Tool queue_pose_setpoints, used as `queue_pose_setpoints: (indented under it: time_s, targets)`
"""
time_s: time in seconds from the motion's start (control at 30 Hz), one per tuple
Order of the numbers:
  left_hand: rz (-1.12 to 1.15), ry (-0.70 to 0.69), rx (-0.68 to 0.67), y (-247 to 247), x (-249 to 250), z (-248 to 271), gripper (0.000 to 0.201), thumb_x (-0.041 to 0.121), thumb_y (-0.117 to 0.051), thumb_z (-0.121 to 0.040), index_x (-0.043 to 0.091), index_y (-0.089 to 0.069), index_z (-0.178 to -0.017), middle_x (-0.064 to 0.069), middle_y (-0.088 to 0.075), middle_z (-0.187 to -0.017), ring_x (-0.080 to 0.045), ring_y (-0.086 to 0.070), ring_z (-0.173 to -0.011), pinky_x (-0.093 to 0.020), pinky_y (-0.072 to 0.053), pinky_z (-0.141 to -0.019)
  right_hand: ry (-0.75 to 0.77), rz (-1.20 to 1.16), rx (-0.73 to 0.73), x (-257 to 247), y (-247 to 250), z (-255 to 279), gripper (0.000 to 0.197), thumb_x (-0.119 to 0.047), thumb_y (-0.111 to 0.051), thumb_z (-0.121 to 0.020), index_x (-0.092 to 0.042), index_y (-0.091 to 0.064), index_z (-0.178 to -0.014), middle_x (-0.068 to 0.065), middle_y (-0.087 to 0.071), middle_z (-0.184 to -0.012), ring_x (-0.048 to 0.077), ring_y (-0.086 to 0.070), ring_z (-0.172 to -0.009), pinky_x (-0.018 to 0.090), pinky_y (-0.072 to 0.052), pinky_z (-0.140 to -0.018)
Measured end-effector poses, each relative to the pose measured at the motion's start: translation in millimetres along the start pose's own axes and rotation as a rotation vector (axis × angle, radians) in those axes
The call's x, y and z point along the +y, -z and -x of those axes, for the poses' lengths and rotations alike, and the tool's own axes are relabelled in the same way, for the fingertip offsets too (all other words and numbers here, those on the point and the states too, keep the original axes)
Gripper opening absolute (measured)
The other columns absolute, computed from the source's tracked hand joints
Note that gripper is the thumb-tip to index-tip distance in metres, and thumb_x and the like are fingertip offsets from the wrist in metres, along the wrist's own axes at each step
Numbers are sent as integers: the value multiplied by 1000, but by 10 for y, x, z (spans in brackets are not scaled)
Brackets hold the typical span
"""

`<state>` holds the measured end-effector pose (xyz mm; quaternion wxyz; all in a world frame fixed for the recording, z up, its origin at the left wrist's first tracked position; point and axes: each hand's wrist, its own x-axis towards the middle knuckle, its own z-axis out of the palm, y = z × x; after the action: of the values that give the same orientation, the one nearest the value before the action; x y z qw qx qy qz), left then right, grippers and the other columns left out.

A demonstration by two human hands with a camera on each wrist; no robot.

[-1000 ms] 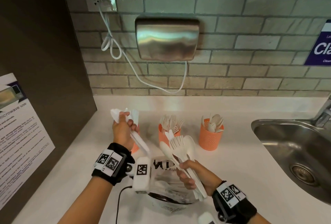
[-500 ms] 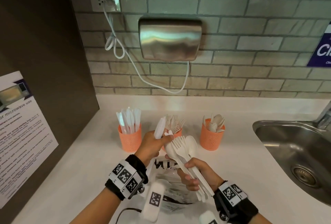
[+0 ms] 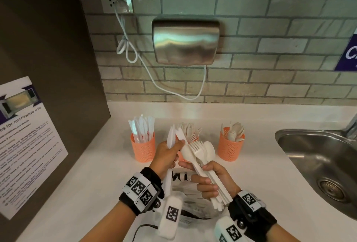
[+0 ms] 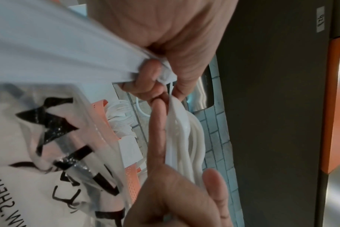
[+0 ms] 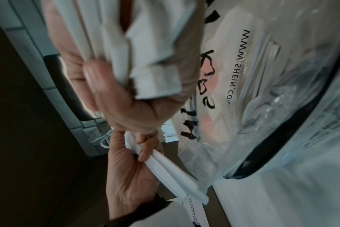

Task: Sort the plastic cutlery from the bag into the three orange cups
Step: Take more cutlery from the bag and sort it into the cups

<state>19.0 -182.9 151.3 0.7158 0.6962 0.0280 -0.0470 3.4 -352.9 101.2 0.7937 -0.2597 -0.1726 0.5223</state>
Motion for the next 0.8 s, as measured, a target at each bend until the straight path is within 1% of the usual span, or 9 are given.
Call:
queue_pose_setpoints:
  time_s: [0.07,0.23,0.33,0.4,0.47,0.6,0.7,0.77,0.8]
  targets:
    - [-16,15,8,-2,3,-3,10,19,-54,-92,12,-61,-92,-7,-48,-73,-5,-39,-45,-14,-25,-34,-7,5,-10,10,-3,-12,55,-23,-45,-85,-14,-39,-139,-3,-57,-64,6,-42,-42,15,-41,-43]
    - [85,13,23,-30,38,17,16,14,-49,-92,17,-63,-85,-7,-65,-81,-12,-49,-59,-15,-23,-34,-6,80,31,-11,-44,-37,53,-25,-51,-83,-20,-46,-135,-7,-55,-59,1,-49,-42,12,-39,-39]
    - [64,0,-12,-31,50,7,10,19,-55,-91,15,-64,-90,-4,-65,-78,-9,-48,-54,-14,-24,-33,13,137,149,-24,-105,-13,52,-26,-62,-74,-23,-56,-126,-8,-49,-53,1,-44,-37,12,-36,-35]
    - [55,-7,-25,-35,62,2,12,22,-57,-91,14,-66,-91,0,-60,-69,-5,-42,-46,-14,-23,-33,26,216,296,-17,-179,-6,53,-22,-65,-69,-23,-57,-122,-8,-43,-49,1,-36,-34,12,-32,-32]
    - [81,-31,4,-26,67,-22,18,21,-51,-95,14,-66,-89,4,-57,-59,-2,-38,-40,-14,-24,-33,51,376,461,-10,-265,-15,47,-19,-56,-73,-20,-56,-120,-8,-38,-48,1,-30,-34,12,-27,-32]
    - [193,-50,115,54,129,-118,25,23,-39,-100,14,-59,-87,4,-72,-65,-4,-60,-54,-13,-27,-35,73,756,710,22,-377,-33,26,-5,-44,-91,-13,-61,-108,-9,-38,-47,4,-29,-36,14,-25,-34]
    - [299,-49,249,147,203,-174,27,23,-36,-101,15,-56,-85,2,-69,-62,-9,-59,-59,-16,-38,-43,102,1006,762,48,-443,-39,18,-1,-47,-90,-7,-63,-96,-8,-49,-55,1,-37,-37,14,-32,-37]
    - [423,-29,332,220,206,-222,27,23,-35,-101,16,-55,-83,1,-64,-58,-11,-55,-58,-20,-43,-50,97,1173,764,44,-477,-41,17,-1,-50,-87,-15,-58,-85,0,-54,-72,1,-43,-38,14,-38,-39]
    - [512,-9,356,253,193,-251,27,24,-36,-101,16,-54,-82,3,-61,-51,-10,-55,-53,-21,-45,-49,77,1278,780,39,-485,-42,16,-3,-51,-86,-19,-56,-83,3,-56,-77,1,-46,-39,16,-41,-41]
